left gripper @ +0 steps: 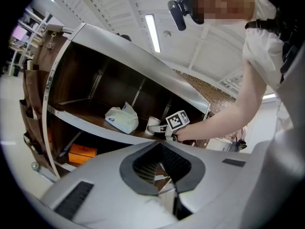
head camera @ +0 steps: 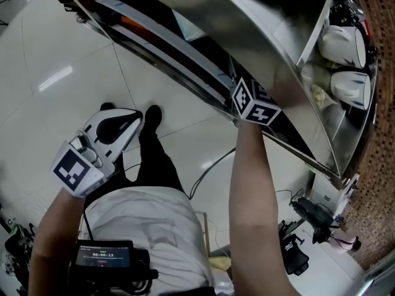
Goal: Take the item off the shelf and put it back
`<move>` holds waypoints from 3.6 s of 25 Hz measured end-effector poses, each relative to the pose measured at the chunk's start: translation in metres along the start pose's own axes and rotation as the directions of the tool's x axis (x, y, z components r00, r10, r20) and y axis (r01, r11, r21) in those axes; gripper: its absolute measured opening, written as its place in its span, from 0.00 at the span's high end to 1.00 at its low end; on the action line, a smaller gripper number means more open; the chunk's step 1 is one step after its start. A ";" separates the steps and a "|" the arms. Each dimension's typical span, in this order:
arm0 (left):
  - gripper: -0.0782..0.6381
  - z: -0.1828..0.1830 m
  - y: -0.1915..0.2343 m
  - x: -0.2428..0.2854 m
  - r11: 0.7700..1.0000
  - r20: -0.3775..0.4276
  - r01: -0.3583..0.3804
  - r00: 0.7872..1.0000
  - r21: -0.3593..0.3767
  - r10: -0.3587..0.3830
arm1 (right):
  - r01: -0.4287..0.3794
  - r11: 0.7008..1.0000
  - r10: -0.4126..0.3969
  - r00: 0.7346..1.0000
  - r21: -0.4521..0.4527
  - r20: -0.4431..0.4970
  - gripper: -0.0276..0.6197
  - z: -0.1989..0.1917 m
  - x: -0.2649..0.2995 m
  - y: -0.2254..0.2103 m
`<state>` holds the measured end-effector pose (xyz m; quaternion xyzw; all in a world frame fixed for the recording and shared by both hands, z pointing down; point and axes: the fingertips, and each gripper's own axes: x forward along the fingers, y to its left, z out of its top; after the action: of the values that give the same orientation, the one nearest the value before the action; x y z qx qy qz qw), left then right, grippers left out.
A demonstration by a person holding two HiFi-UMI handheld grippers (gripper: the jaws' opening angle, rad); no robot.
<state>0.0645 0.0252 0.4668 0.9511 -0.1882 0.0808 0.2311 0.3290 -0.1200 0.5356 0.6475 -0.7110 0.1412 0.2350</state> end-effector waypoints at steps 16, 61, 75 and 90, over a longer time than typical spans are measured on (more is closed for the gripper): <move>0.89 0.004 -0.003 0.004 0.999 -0.015 0.032 0.999 0.009 -0.031 | 0.008 0.995 -0.005 1.000 0.101 -0.023 0.29 -0.014 -0.028 -0.001; 0.89 0.095 -0.013 -0.101 0.975 0.015 -0.008 1.000 0.222 0.005 | -0.454 0.883 0.422 0.879 0.117 0.222 0.95 0.091 -0.202 0.244; 0.89 0.157 -0.036 -0.114 0.963 0.049 0.045 0.997 0.265 -0.061 | -0.537 0.843 0.496 0.790 0.017 0.361 0.95 0.199 -0.250 0.272; 0.89 0.146 -0.031 -0.113 0.964 0.073 0.001 0.997 0.266 -0.022 | -0.546 0.836 0.489 0.782 0.049 0.386 0.95 0.188 -0.257 0.270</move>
<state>-0.0174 0.0181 0.2984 0.9770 -0.1787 0.0679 0.0947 0.0471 0.0375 0.2710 0.4577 -0.8787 0.1359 0.0016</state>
